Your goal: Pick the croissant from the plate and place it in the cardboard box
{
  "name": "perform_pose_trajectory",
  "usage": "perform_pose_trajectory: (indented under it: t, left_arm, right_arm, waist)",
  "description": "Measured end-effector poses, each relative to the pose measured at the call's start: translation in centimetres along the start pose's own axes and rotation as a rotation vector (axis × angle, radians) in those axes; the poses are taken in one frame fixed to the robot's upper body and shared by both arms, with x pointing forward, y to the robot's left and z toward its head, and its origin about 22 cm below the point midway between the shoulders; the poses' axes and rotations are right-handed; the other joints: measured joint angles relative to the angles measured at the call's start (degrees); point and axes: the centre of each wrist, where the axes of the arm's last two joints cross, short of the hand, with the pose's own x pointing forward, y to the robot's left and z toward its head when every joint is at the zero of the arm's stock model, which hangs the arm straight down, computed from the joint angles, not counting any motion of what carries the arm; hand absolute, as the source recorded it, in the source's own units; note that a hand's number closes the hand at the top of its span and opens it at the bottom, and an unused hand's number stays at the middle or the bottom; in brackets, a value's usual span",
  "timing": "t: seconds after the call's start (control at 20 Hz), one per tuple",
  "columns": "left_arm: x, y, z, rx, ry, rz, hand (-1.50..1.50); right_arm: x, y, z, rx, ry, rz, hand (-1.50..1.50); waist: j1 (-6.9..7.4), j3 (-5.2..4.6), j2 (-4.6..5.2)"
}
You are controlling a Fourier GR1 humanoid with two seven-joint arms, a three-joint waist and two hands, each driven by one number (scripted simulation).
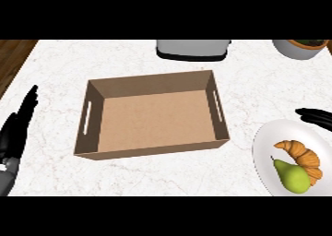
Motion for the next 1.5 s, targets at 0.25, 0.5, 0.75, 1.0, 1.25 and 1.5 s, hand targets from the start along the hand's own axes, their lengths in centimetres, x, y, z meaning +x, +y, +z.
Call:
perform_pose_trajectory:
  t: [0.25, 0.5, 0.75, 1.0, 1.25, 1.5]
  left_arm:
    - [0.3, -0.1, -0.4, -0.007, -0.001, -0.006, 0.0]
    - [-0.1, 0.0, -0.6, -0.001, 0.009, -0.007, 0.0]
    - [-0.8, 0.3, 0.0, 0.011, 0.021, -0.01, 0.0]
    - [-0.5, 0.4, -0.3, 0.022, 0.03, -0.009, 0.0]
    - [-0.8, 0.8, -0.2, 0.028, 0.034, -0.014, 0.0]
    - [-0.8, 0.3, 0.5, 0.03, 0.036, -0.014, 0.0]
  right_arm:
    - [-0.8, 0.0, -1.2, 0.199, 0.036, 0.148, -1.5]
    - [-2.0, -0.1, -2.9, 0.32, 0.05, 0.229, -1.5]
    - [-3.6, 0.8, -4.1, 0.392, 0.073, 0.268, -1.5]
    - [-4.6, 1.7, -5.8, 0.432, 0.065, 0.296, -1.5]
    - [-5.4, 2.6, -6.0, 0.446, 0.067, 0.295, -1.5]
    - [-5.5, 3.4, -6.0, 0.45, 0.041, 0.285, -1.5]
  waist:
    - [0.14, -0.15, -0.11]
    - [-0.67, -0.25, -0.36]
    - [-1.37, -0.31, -0.63]
    - [-2.0, -0.33, -0.77]
    - [-2.4, -0.34, -0.87]
    - [-2.64, -0.35, -1.0]
